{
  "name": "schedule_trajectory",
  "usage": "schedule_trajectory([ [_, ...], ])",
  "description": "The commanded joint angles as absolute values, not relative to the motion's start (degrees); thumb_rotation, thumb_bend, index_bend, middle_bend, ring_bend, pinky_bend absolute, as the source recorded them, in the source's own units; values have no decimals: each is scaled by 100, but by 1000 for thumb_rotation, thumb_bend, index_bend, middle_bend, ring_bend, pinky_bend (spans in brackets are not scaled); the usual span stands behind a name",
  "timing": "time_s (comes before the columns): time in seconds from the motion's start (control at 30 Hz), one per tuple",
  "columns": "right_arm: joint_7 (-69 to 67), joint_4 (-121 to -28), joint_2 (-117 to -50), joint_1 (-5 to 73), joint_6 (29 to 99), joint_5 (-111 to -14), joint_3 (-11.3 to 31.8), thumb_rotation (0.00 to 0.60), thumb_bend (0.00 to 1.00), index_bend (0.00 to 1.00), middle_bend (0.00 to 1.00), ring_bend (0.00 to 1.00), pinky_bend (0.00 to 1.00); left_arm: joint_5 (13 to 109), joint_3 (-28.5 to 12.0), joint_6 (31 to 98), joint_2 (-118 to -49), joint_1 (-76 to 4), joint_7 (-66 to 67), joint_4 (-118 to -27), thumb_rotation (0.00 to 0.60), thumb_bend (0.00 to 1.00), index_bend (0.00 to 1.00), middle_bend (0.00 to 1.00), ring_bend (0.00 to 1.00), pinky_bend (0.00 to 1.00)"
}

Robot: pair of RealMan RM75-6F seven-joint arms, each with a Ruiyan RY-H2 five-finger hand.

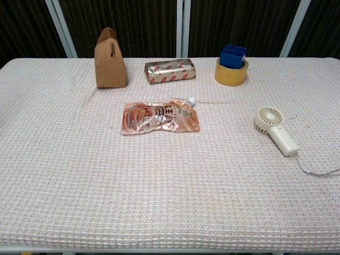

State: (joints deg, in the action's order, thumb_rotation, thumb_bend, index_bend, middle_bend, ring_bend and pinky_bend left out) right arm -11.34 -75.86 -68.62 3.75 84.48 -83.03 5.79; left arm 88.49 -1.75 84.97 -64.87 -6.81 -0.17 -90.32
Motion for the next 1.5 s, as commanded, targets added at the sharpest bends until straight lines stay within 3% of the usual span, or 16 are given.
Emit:
schedule_trajectory([
  [0.03,-1078,-7617,-6875,380,8467,-8335,566,600,162,0,0,0,0,8859,-159,8502,-6499,-673,-41,-9022,600,0,84,96,14,195],
  [0.47,-785,-7849,-6874,409,8568,-8481,546,600,222,0,0,0,0,8905,-129,8512,-6542,-669,-252,-8858,600,0,84,96,14,195],
  [0.53,-726,-7880,-6865,420,8563,-8505,536,600,347,0,0,0,0,8927,-120,8529,-6535,-663,-272,-8871,600,0,83,96,14,195],
  [0.6,-676,-7914,-6863,426,8552,-8501,533,600,582,0,0,0,0,8924,-115,8526,-6522,-660,-297,-8880,600,0,83,96,14,195],
  [0.63,-662,-7930,-6866,430,8553,-8503,534,600,750,0,0,0,0,8923,-116,8518,-6515,-666,-307,-8885,600,0,83,96,14,195],
  [0.7,-630,-7946,-6900,446,8565,-8516,546,600,945,0,0,0,0,8930,-124,8509,-6496,-681,-335,-8887,600,0,83,96,14,195],
  [0.73,-610,-7957,-6916,458,8558,-8524,544,600,999,0,0,0,0,8931,-128,8503,-6490,-688,-347,-8888,600,0,83,96,14,195],
  [0.8,-545,-8010,-6951,478,8572,-8596,518,600,1000,0,10,0,0,8945,-116,8480,-6475,-699,-371,-8905,600,0,83,96,14,195],
  [0.87,-420,-8017,-6988,501,8628,-8733,479,600,1000,0,77,19,55,8980,-97,8493,-6481,-694,-383,-8903,600,0,84,96,14,195],
  [0.9,-340,-7999,-7016,528,8668,-8832,463,600,1000,0,140,78,147,9009,-86,8517,-6505,-687,-399,-8874,600,0,84,96,14,195],
  [0.97,-316,-8001,-7055,601,8631,-8946,436,600,1000,0,312,300,405,9004,-84,8534,-6574,-676,-444,-8795,600,0,84,96,14,195],
  [1.03,-287,-8054,-7064,683,8490,-8992,396,600,1000,0,596,636,708,8965,-76,8496,-6616,-674,-475,-8750,600,0,84,96,14,195],
  [1.13,-314,-8160,-7150,822,8228,-9087,293,600,1000,0,813,781,780,8953,-72,8452,-6641,-691,-486,-8713,600,0,84,96,14,195],
  [1.2,-487,-8265,-7167,935,7933,-9176,145,600,1000,3,887,830,795,8970,-68,8454,-6646,-697,-508,-8678,600,0,84,96,14,195],
  [1.5,917,-8677,-7506,1339,6792,-8609,101,600,1000,107,931,853,799,8943,-60,8481,-6624,-667,-641,-8602,600,0,84,96,14,196],
])
